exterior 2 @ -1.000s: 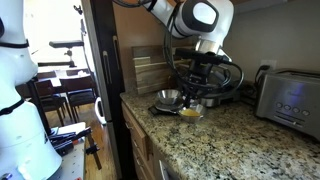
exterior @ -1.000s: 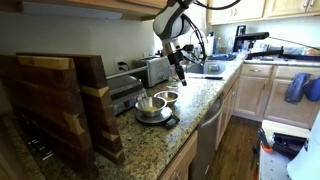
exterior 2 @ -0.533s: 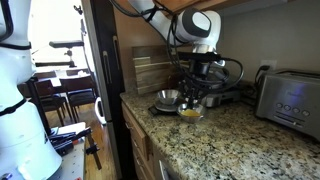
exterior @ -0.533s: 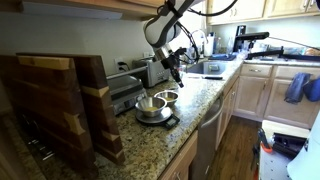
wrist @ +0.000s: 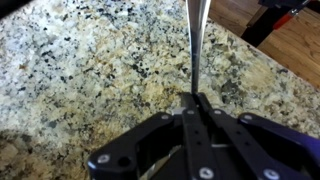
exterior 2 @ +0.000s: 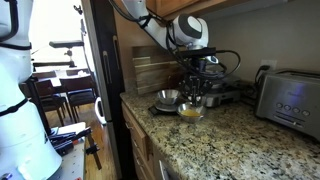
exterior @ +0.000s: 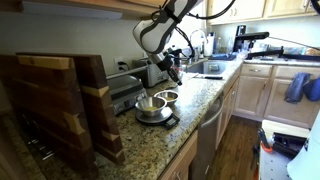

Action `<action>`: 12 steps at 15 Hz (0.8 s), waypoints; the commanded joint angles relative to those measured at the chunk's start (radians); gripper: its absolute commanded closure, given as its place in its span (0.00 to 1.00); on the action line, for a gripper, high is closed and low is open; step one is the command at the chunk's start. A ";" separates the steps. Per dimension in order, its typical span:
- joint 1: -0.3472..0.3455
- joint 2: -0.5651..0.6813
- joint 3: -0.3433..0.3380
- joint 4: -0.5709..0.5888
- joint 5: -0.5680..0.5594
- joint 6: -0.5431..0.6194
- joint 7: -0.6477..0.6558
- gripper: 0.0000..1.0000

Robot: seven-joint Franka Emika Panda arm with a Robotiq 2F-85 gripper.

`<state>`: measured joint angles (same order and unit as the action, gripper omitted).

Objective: Use the spoon to put some sugar into the other bowl

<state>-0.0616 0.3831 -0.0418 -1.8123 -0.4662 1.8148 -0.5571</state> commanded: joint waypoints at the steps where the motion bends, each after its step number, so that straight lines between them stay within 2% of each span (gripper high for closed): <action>1: 0.017 -0.026 0.002 -0.054 -0.071 0.016 0.051 0.96; 12: 0.027 -0.002 0.023 -0.113 -0.195 0.051 0.104 0.96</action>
<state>-0.0501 0.4048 -0.0206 -1.8823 -0.6113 1.8269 -0.4997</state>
